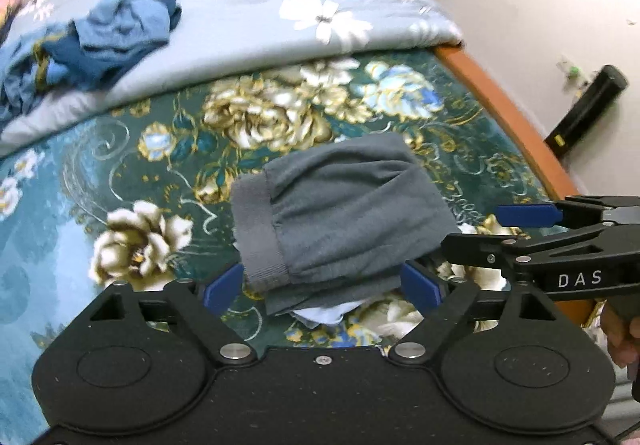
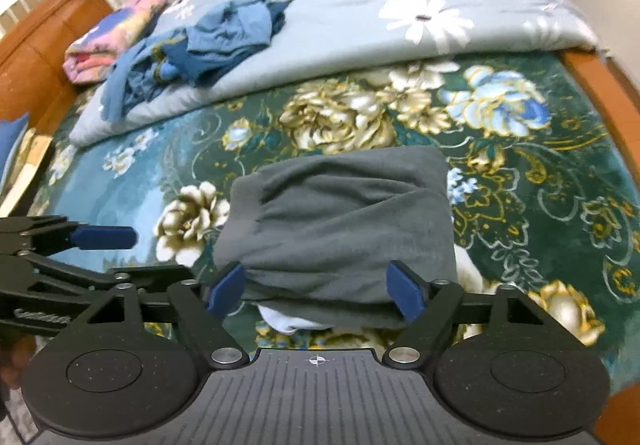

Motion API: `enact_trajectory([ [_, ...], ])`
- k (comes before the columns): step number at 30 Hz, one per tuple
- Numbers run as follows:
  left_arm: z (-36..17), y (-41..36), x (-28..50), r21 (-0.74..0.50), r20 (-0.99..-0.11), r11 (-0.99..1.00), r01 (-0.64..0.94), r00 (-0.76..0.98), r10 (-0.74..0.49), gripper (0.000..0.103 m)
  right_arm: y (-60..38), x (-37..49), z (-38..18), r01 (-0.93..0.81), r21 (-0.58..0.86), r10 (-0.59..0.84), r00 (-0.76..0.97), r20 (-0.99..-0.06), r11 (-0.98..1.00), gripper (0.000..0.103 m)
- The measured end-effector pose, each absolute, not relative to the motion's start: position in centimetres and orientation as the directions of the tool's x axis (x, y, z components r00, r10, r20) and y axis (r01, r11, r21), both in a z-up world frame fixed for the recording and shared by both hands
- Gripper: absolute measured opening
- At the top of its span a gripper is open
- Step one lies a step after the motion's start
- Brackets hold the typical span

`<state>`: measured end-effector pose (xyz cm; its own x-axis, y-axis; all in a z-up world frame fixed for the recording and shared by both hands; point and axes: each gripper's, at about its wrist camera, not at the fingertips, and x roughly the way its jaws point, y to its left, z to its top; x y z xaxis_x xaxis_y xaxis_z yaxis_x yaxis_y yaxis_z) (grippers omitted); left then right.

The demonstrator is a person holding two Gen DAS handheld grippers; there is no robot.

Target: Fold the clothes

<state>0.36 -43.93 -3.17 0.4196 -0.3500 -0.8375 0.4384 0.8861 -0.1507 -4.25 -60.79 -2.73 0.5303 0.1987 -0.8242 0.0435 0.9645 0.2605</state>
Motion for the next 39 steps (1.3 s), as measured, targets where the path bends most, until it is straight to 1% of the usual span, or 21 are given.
enact_trajectory([
  [2, -2.3, -41.8, -1.3, -0.15, -0.816, 0.885, 0.441, 0.449, -0.363, 0.09, -59.2, -6.2, -1.8, 0.077, 0.243, 0.161, 0.555, -0.816, 0.967, 0.088],
  [3, -1.9, -40.5, -2.3, -0.153, -0.806, 0.885, 0.44, 0.463, -0.369, 0.091, -58.3, -7.2, -1.4, 0.091, 0.233, 0.142, 0.565, -0.813, 0.968, 0.097],
  [4, -1.6, -39.4, -3.3, -0.154, -0.796, 0.885, 0.44, 0.475, -0.375, 0.091, -57.3, -8.2, -1.0, 0.105, 0.222, 0.123, 0.575, -0.809, 0.969, 0.103],
  [8, -0.4, -34.8, -7.3, -0.146, -0.76, 0.885, 0.443, 0.523, -0.387, 0.094, -52.8, -12.5, 0.2, 0.109, 0.184, 0.081, 0.609, -0.789, 0.977, 0.103],
  [11, 0.3, -30.6, -9.9, -0.145, -0.741, 0.9, 0.412, 0.557, -0.374, 0.095, -50.0, -14.6, 0.7, 0.082, 0.174, 0.089, 0.606, -0.791, 0.981, 0.103],
  [17, 2.3, -23.7, -13.2, -0.165, -0.712, 0.941, 0.297, 0.625, -0.321, 0.096, -44.8, -15.5, 3.1, 0.004, 0.126, 0.098, 0.602, -0.792, 0.992, 0.103],
  [20, 3.3, -21.5, -13.9, -0.192, -0.696, 0.954, 0.229, 0.654, -0.297, 0.1, -42.6, -15.0, 4.2, -0.042, 0.092, 0.098, 0.615, -0.782, 0.995, 0.103],
  [22, 3.7, -20.5, -14.1, -0.2, -0.69, 0.96, 0.194, 0.668, -0.279, 0.1, -41.3, -14.4, 4.8, -0.088, 0.083, 0.12, 0.624, -0.773, 0.993, 0.103],
  [28, 4.8, -17.6, -13.4, -0.153, -0.683, 0.983, 0.105, 0.707, -0.182, 0.101, -37.4, -10.8, 5.1, -0.227, 0.103, 0.225, 0.615, -0.755, 0.968, 0.103],
  [38, 5.6, -14.1, -10.4, -0.058, -0.703, 0.992, -0.112, 0.71, 0.039, 0.101, -32.1, -4.7, 4.8, -0.425, 0.148, 0.39, 0.566, -0.726, 0.893, 0.103],
  [39, 5.8, -13.7, -10.5, -0.068, -0.7, 0.989, -0.128, 0.713, 0.044, 0.101, -31.8, -4.2, 4.6, -0.439, 0.156, 0.405, 0.557, -0.725, 0.885, 0.103],
])
